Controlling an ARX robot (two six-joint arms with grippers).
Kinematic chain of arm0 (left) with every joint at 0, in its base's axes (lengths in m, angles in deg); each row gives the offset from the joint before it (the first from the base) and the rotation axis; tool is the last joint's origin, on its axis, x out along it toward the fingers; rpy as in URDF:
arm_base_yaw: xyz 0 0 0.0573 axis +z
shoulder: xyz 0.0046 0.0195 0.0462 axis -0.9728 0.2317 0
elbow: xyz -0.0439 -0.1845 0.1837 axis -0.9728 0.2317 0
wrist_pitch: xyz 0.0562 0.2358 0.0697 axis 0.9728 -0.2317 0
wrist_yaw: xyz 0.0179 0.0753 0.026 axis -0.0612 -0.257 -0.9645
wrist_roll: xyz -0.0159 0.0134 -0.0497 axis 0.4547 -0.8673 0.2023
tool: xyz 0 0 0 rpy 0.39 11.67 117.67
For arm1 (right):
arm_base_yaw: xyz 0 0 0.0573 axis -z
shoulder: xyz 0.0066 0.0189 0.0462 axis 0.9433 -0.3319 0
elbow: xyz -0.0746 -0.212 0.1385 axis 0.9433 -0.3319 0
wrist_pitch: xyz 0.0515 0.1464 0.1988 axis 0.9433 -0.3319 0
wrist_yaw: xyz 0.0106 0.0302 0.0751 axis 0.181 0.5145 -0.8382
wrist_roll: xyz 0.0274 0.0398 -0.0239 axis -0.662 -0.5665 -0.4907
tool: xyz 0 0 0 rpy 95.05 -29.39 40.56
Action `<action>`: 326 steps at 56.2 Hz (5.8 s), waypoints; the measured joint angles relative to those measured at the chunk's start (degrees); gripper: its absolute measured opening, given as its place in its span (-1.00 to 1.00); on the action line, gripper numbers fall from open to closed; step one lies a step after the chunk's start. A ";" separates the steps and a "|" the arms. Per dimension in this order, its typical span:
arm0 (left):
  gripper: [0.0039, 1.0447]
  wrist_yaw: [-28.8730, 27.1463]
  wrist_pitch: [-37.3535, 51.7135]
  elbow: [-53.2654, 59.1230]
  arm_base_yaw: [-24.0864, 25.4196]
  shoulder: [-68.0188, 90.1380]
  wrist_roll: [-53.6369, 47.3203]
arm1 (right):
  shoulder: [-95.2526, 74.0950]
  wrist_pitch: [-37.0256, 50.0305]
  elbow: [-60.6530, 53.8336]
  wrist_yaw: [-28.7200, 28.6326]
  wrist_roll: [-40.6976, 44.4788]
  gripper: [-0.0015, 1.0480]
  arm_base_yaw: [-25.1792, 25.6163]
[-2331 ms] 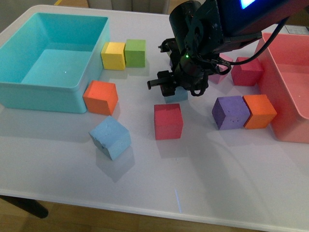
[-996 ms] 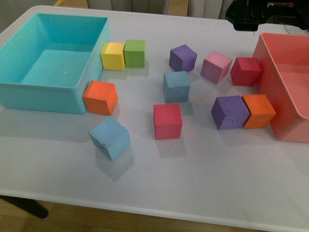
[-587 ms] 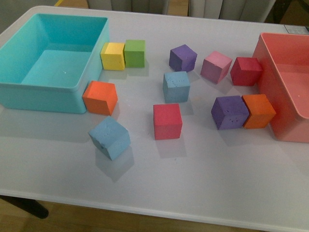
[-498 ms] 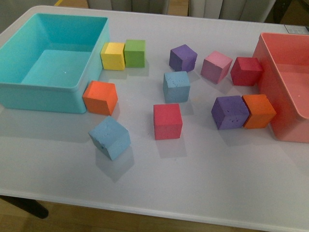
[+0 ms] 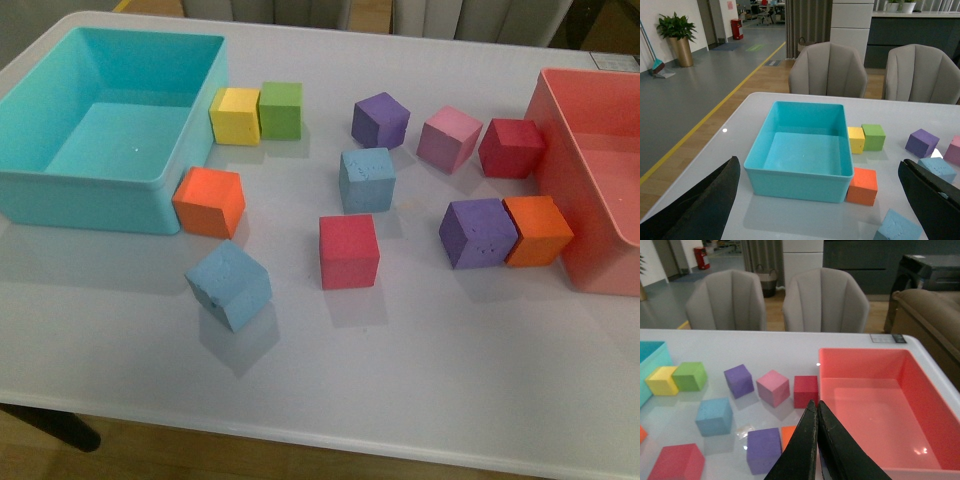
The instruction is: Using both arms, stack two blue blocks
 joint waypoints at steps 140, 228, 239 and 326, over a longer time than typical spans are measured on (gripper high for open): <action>0.84 -14.82 -5.60 -15.21 -17.53 39.10 -10.47 | 55.80 -51.91 -2.25 -0.31 0.04 0.82 0.24; 0.84 -4.76 10.29 -49.81 -30.25 118.29 -9.25 | 55.80 -51.91 -2.25 -0.31 0.04 0.83 0.24; 0.84 -4.70 11.10 -49.66 -28.06 119.43 -12.24 | 55.80 -51.91 -2.27 -0.31 0.04 0.83 0.24; 0.43 -1.81 9.51 -56.63 -22.12 129.15 -8.76 | 55.80 -51.91 -2.27 -0.31 0.04 0.83 0.24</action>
